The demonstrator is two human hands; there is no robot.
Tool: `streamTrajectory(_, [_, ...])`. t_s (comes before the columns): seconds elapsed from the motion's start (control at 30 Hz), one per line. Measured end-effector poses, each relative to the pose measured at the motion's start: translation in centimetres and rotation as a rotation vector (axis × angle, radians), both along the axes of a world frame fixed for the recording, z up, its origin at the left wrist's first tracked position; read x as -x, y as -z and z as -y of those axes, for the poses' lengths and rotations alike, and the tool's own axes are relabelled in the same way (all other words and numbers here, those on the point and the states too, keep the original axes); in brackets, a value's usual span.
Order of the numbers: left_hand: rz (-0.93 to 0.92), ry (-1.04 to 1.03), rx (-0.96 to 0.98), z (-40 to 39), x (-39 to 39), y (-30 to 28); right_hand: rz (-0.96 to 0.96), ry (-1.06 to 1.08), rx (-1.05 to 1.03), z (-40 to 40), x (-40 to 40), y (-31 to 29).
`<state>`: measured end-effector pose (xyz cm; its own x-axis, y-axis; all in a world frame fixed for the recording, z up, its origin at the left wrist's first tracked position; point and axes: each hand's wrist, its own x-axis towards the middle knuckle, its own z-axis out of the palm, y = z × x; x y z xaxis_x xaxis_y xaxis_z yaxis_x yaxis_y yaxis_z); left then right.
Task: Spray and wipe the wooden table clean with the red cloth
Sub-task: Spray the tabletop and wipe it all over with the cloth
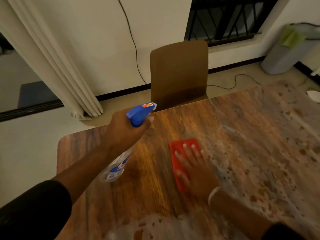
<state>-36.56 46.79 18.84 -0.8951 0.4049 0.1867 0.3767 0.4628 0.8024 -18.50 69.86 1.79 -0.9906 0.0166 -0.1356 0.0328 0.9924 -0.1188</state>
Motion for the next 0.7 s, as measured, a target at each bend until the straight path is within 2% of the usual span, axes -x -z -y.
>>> streamTrajectory(0.13, [-0.008,0.029,0.010,-1.6,-1.0,0.8,0.046,0.257,0.044,-5.2,11.2,-1.4])
streamTrajectory(0.23, [0.021,0.036,0.075,-2.9,-1.5,1.5,0.059,0.295,0.020,-4.2,15.1,-2.1])
streamTrajectory(0.3, [0.083,0.049,0.093,-3.6,-1.5,1.8,0.041,0.180,0.008,-1.8,13.2,-1.6])
streamTrajectory(0.4, [0.072,0.071,0.076,-4.1,-1.5,1.7,-0.024,-0.010,0.033,1.1,5.1,-0.1])
streamTrajectory(0.53, [0.094,0.089,0.039,-4.3,-1.9,1.6,-0.041,-0.004,0.004,-0.7,-4.6,0.8])
streamTrajectory(0.63, [0.090,0.082,0.008,-4.3,-2.3,1.8,0.039,0.087,0.013,-3.3,-3.3,-0.4])
streamTrajectory(0.7, [0.195,0.081,0.010,-4.4,-2.6,1.6,0.059,0.167,0.045,-4.7,0.8,-1.1])
